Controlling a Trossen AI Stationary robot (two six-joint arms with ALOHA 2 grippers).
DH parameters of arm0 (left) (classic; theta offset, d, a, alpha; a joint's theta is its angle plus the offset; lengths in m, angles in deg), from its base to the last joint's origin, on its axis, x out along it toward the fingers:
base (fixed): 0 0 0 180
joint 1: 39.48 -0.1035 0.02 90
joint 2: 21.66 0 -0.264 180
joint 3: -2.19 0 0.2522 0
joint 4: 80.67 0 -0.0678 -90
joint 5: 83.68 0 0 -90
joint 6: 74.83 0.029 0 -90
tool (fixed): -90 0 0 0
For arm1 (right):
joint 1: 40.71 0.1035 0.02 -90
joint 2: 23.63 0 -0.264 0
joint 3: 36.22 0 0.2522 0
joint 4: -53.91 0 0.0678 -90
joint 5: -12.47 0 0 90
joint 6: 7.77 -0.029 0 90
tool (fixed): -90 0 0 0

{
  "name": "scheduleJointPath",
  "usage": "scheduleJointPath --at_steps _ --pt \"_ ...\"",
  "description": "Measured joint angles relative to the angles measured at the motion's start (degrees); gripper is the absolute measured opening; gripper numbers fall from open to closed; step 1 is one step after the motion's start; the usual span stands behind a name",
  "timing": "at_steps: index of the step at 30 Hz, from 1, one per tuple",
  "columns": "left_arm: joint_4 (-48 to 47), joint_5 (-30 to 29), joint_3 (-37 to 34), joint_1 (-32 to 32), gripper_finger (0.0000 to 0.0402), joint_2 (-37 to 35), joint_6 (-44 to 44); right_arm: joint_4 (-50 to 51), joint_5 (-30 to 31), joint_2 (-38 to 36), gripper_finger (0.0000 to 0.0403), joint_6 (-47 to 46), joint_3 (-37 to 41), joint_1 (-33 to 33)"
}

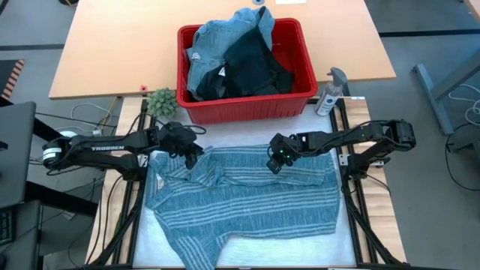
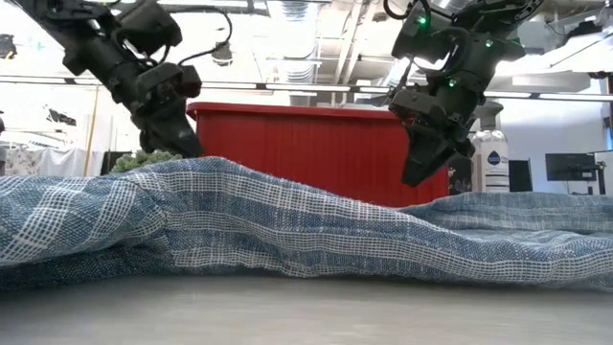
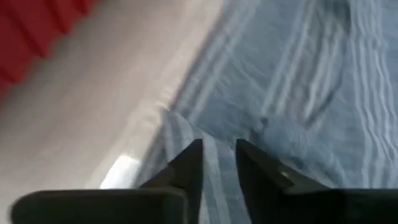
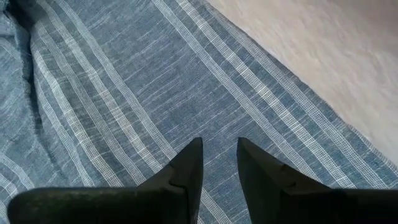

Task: Fold Laundry from Bin
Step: Fold the blue polo shirt

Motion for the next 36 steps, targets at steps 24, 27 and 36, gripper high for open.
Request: scheduleJointPath --at_steps 24,27,36 --pt "5.11 11.81 -0.04 -9.01 0.0198 14.08 3.78 -0.12 -0.04 0.0 0.0124 -0.07 0.0 -0.16" --pt "5.65 11.85 -0.04 -9.08 0.0171 13.85 4.61 -0.17 0.0 0.0 0.0124 -0.07 0.0 -0.48" --pt "6.54 12.82 -0.06 -9.33 0.0057 17.61 7.35 -0.15 0.02 0.0 0.0123 -0.09 0.0 -0.48"
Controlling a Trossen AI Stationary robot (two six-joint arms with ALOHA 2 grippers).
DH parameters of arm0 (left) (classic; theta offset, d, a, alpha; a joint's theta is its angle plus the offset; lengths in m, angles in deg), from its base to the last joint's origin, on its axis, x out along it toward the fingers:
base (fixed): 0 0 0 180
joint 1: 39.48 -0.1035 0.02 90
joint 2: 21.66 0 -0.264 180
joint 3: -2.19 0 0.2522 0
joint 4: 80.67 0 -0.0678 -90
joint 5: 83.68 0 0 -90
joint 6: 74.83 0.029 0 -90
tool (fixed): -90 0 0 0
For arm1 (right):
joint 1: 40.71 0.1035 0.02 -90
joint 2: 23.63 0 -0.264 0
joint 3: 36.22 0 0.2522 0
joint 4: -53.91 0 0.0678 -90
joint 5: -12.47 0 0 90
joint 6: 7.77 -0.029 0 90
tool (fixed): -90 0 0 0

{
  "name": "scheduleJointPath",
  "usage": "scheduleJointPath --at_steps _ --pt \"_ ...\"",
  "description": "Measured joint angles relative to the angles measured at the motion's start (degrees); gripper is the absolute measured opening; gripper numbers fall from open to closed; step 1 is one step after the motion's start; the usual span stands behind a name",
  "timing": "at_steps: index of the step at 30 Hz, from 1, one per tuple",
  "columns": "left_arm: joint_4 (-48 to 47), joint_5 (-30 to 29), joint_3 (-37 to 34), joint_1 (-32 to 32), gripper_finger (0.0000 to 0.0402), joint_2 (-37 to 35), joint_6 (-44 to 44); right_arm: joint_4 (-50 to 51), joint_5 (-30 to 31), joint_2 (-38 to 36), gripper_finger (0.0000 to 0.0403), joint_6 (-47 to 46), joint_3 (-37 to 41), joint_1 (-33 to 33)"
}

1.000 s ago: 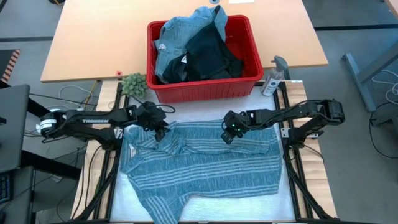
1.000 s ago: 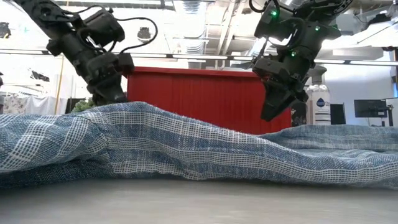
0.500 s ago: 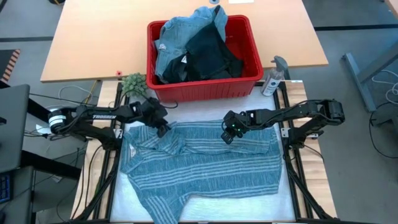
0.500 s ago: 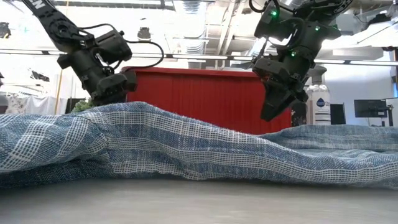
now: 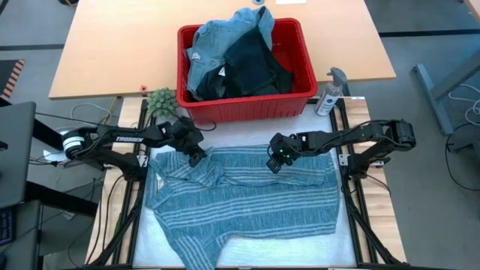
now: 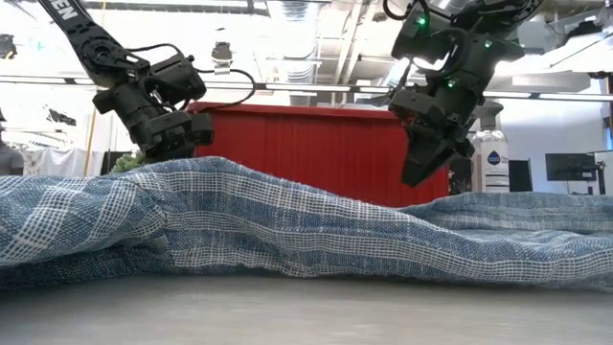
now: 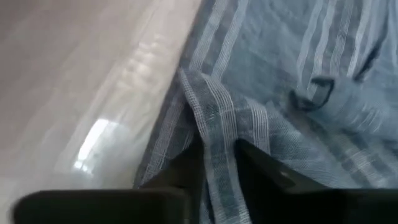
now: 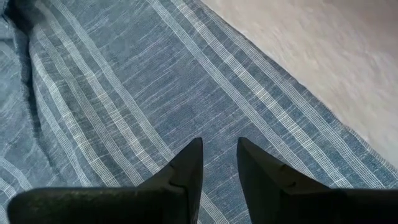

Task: Fold Laundry from Bin
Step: Fold the blue polo shirt

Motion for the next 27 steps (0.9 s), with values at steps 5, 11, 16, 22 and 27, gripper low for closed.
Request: scheduleJointPath --at_steps 5,11,16,22,27 --pt "1.23 -0.77 -0.03 0.0 0.0005 -0.42 -2.91 0.0 0.0 0.0 0.0123 0.0 0.0 0.0" --pt "-5.27 -1.36 4.41 0.54 0.0 -4.6 -6.5 -0.04 0.0 0.0 0.0123 -0.08 0.0 0.0" --pt "-16.76 -3.45 10.65 2.95 0.0 -8.57 -8.11 -0.04 0.0 0.0 0.0123 -0.88 0.0 0.07" --pt "-30.66 -8.33 13.64 9.17 0.0 -13.63 -13.34 -0.12 0.0 0.0 0.0123 -0.47 0.0 0.55" --pt "-29.41 -23.38 10.94 15.08 0.0003 -16.37 -11.14 -0.55 -0.02 0.0 0.0123 1.63 0.0 0.88"
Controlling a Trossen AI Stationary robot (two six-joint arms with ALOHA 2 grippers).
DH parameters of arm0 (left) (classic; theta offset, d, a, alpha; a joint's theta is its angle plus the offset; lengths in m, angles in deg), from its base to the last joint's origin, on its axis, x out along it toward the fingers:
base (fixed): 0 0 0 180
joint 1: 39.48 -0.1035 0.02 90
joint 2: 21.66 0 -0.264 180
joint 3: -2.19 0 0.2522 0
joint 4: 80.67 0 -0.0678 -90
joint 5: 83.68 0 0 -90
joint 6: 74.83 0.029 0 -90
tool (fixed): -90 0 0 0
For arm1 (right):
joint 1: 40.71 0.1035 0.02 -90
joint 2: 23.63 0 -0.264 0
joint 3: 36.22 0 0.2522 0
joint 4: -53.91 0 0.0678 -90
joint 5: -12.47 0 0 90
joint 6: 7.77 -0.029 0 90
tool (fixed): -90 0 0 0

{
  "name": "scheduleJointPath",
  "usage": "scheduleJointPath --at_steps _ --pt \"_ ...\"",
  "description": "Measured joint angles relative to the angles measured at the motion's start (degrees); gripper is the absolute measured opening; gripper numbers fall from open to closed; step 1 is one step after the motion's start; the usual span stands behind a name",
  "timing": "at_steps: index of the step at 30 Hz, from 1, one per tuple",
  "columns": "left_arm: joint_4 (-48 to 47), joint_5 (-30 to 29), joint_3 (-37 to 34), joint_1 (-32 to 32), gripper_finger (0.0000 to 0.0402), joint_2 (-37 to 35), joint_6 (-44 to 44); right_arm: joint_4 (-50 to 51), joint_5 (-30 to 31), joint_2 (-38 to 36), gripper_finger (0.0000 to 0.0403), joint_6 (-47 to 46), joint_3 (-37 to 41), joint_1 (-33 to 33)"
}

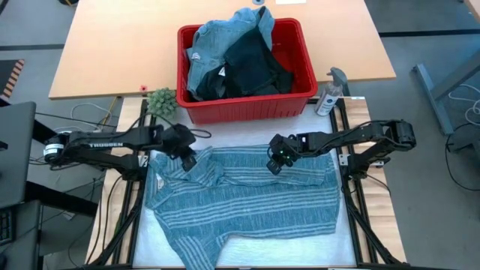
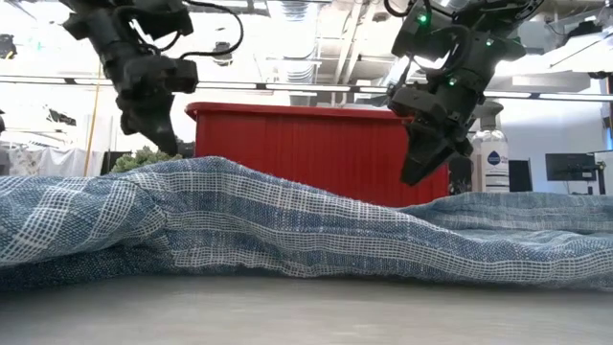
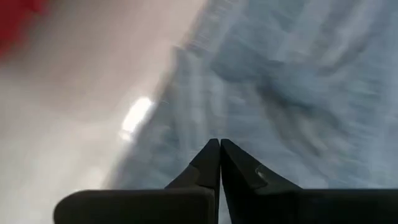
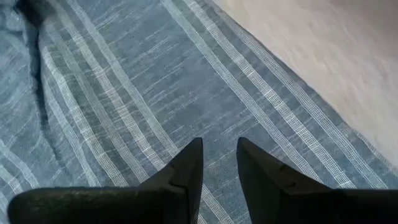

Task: Fold Laundry from Bin
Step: Fold the blue polo shirt

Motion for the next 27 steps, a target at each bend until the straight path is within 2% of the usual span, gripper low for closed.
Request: scheduleJointPath --at_steps 2,6,13,18,24,27 --pt "6.67 -0.22 -0.28 0.21 0.0015 -0.11 3.81 0.0 -0.02 0.0 0.0123 0.81 0.0 0.02" --pt "19.17 6.19 -0.01 -1.83 0.006 0.74 8.56 -0.02 -0.02 0.0 0.0123 0.84 0.0 0.0" --pt "19.09 14.3 -0.06 -7.31 0.0172 7.08 13.65 -0.9 -0.02 0.0 0.0123 0.57 0.0 0.0" --pt "18.5 14.37 -0.08 -10.69 0.0239 15.04 13.74 -1.04 -0.02 0.0 0.0123 0.34 0.0 -0.09" --pt "18.52 14.68 -0.11 -14.05 0.0273 21.42 12.06 -1.0 -0.02 -0.01 0.0123 -0.93 0.0 -0.09" --pt "18.57 18.87 -0.11 -15.43 0.0274 22.07 10.6 -0.94 -0.02 0.0 0.0123 -1.15 0.0 -0.07"
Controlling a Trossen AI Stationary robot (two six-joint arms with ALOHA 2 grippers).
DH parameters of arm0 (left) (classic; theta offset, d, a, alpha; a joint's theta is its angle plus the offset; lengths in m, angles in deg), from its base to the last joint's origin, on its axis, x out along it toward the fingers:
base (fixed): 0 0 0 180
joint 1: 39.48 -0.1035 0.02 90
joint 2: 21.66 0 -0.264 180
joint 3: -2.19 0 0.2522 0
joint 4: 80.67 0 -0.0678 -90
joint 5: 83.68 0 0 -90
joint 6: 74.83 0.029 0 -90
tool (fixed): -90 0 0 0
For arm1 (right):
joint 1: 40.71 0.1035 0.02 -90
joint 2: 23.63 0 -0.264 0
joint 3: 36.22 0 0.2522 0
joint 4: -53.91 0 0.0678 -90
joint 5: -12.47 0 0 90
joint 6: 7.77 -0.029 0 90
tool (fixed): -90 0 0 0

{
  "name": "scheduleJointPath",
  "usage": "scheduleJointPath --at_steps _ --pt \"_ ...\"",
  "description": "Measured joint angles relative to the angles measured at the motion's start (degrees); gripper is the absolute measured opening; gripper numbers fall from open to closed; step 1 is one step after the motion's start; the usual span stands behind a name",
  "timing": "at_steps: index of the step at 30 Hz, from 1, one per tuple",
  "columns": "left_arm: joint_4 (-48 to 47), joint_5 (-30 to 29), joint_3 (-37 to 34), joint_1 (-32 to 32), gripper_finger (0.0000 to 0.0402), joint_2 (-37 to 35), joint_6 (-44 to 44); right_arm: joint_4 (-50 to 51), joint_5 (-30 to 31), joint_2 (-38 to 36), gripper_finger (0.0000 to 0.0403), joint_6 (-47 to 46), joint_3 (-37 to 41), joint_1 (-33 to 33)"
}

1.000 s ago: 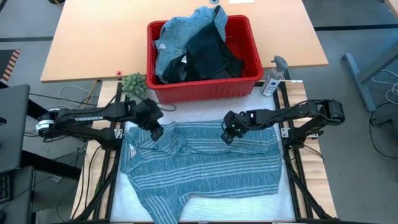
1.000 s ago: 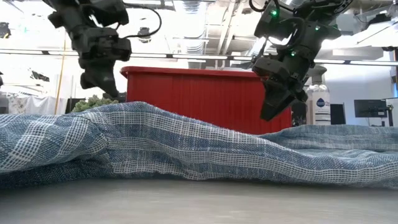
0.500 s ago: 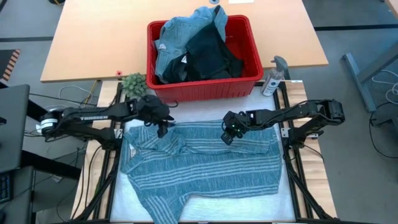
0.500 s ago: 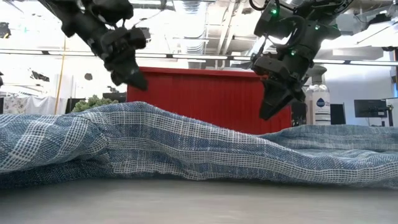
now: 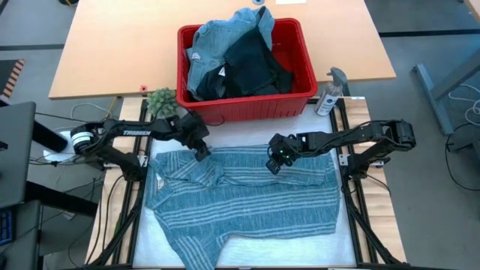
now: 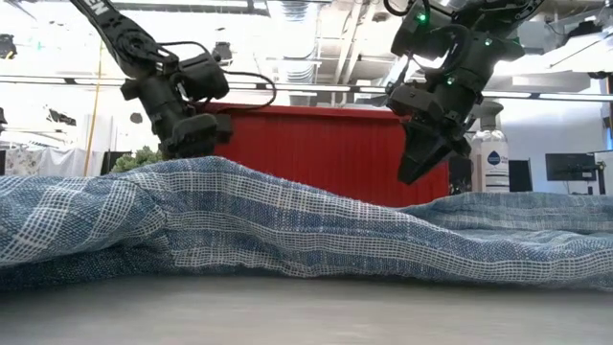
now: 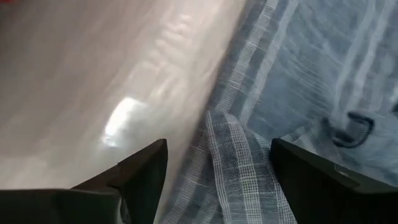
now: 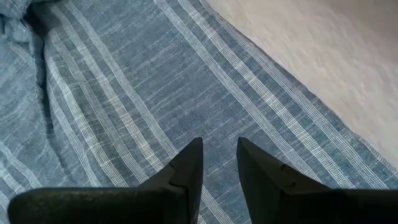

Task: Fold Laundry from Bin
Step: Fold the blue polo shirt

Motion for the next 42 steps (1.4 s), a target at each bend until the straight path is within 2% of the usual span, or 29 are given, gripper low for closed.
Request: scheduleJointPath --at_steps 4,6,10,16,17,24,30,38,42 --pt "0.0 9.22 0.0 -0.96 0.026 -0.28 -0.71 0.12 0.04 0.0 0.0123 0.0 0.0 -0.02" --pt "-0.25 11.3 0.0 -1.15 0.0241 -0.28 -1.19 0.1 0.1 0.0 0.0123 0.02 0.0 -0.02" --pt "-2.05 10.55 0.0 -1.18 0.0174 0.36 0.28 0.08 0.29 -0.02 0.0123 0.02 0.0 -0.06" --pt "-4.05 6.36 0.0 -2.03 0.0028 0.27 0.85 -0.01 0.35 0.0 0.0123 0.04 0.0 -0.06" --pt "-3.99 6.17 0.0 -2.29 0.0015 0.27 0.59 0.01 0.37 0.0 0.0123 0.04 0.0 -0.06" --pt "-5.99 6.98 1.57 -3.06 0.0001 -1.09 -4.79 0.02 0.42 0.0 0.0123 0.04 0.0 -0.06" --pt "-14.13 8.94 4.03 -0.87 0.0 -5.84 -11.54 0.02 0.43 -0.01 0.0123 0.02 0.0 -0.01" --pt "-27.77 0.34 4.22 7.31 0.0 -15.5 -22.23 0.01 0.22 0.0 0.0123 0.04 0.0 0.07" --pt "-31.62 -4.97 4.22 12.7 0.0 -19.64 -27.84 -0.01 -0.01 -0.01 0.0123 0.05 0.0 0.07"
